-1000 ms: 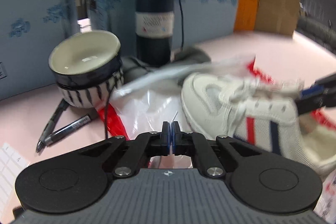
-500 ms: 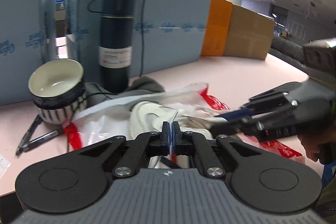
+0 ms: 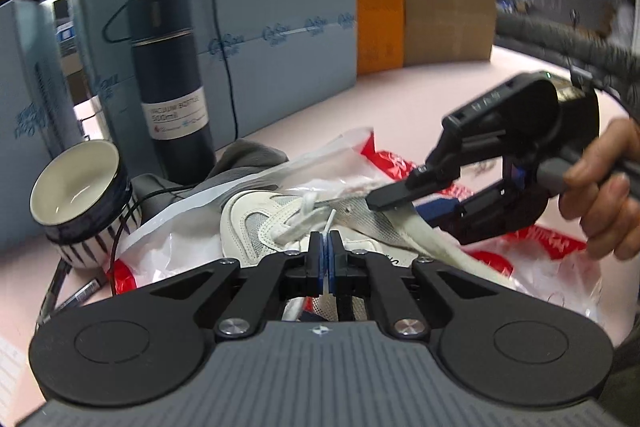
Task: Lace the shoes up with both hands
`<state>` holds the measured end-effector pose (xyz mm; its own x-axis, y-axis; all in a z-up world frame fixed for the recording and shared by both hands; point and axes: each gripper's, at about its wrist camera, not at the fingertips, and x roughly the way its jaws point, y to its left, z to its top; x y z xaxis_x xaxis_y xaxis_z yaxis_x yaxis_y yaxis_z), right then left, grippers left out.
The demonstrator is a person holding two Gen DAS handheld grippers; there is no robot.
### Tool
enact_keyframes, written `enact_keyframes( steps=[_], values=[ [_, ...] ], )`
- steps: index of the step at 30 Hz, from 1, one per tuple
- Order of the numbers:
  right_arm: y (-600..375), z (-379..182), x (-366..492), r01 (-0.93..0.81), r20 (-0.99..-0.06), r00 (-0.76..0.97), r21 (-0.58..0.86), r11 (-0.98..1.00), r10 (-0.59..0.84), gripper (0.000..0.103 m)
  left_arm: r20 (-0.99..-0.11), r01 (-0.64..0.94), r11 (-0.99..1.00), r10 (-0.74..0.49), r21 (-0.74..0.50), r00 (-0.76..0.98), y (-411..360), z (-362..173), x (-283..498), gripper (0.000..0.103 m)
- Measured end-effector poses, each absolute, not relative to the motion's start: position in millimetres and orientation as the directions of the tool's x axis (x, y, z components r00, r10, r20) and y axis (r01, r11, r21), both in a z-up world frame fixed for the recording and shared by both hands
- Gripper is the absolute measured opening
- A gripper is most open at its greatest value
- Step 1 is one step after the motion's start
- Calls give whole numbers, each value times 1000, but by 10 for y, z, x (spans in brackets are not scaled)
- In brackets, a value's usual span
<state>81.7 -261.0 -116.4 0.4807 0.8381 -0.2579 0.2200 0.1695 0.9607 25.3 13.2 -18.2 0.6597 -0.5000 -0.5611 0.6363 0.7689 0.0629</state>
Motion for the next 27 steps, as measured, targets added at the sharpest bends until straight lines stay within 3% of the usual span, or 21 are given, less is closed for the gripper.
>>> enact_keyframes(
  steps=[10, 27],
  values=[
    [-2642, -1258, 871, 239, -224, 476, 963, 120, 850, 17, -602, 676, 722, -476, 150, 642, -19, -260, 300, 2],
    [-2655, -1302, 855, 238, -215, 477, 965, 111, 852, 17, -552, 696, 710, -540, 107, 635, 42, -257, 329, 2]
  ],
)
